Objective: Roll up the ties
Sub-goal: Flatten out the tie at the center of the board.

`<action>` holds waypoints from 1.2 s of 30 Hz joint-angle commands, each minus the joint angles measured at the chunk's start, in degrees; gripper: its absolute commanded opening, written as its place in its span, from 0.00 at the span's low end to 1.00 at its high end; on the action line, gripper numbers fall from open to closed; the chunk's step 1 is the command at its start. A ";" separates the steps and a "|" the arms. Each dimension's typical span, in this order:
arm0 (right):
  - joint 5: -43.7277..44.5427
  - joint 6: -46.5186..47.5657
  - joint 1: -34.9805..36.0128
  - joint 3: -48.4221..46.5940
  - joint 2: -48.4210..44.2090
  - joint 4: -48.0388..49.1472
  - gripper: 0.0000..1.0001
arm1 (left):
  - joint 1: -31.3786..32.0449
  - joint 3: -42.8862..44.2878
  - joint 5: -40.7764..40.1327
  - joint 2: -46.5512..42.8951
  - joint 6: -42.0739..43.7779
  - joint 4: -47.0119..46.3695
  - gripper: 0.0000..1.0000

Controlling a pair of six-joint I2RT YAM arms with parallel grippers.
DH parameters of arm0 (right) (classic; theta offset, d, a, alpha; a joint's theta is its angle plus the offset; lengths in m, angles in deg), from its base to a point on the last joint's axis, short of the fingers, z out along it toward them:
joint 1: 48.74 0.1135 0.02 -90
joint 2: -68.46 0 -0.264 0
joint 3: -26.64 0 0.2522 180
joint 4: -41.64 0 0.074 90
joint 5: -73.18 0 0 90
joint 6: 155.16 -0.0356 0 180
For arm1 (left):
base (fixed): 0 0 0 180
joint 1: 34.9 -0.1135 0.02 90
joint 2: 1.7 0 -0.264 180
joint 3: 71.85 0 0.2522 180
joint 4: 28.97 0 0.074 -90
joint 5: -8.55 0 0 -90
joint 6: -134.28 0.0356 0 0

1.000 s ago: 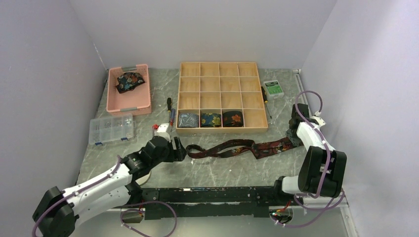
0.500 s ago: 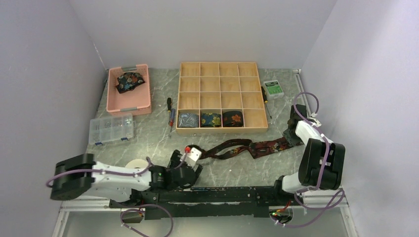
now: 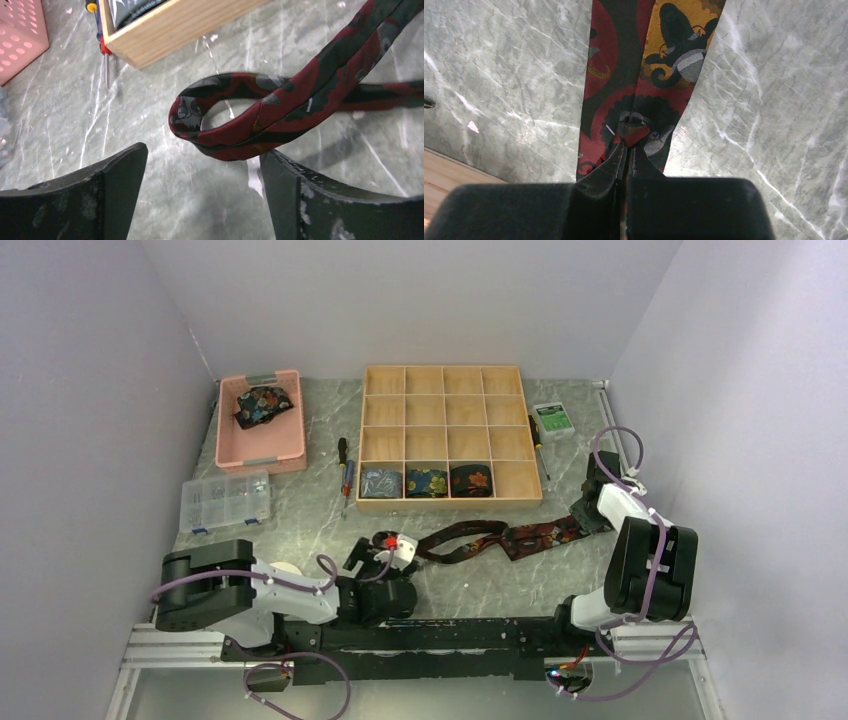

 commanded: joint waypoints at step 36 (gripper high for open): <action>3.50 -0.15 0.58 -2.93 -5.38 -0.74 0.00 | -7.19 13.12 14.10 -56.47 -17.56 53.51 0.03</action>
